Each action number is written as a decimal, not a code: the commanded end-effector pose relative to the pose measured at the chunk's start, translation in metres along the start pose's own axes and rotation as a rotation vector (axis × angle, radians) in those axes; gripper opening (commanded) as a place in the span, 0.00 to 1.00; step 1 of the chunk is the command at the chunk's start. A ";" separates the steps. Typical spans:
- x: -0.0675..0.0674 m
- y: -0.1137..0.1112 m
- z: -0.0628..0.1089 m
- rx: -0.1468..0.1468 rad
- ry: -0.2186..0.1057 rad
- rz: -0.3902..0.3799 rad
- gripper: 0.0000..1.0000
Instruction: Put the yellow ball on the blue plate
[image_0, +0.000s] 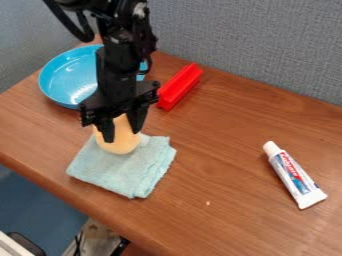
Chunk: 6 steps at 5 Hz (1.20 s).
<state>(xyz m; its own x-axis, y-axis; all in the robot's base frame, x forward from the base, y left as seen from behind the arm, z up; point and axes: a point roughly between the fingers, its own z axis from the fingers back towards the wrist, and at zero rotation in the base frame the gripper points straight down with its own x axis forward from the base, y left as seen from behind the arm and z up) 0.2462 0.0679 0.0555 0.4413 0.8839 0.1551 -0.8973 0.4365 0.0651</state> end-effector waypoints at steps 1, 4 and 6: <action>0.008 -0.003 0.006 -0.019 -0.008 0.019 0.00; 0.010 -0.006 0.005 -0.013 0.009 0.013 0.00; 0.011 -0.007 0.004 -0.010 0.018 0.008 0.00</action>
<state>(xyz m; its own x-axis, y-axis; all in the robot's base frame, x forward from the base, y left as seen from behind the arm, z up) 0.2505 0.0680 0.0538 0.4414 0.8890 0.1214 -0.8971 0.4346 0.0793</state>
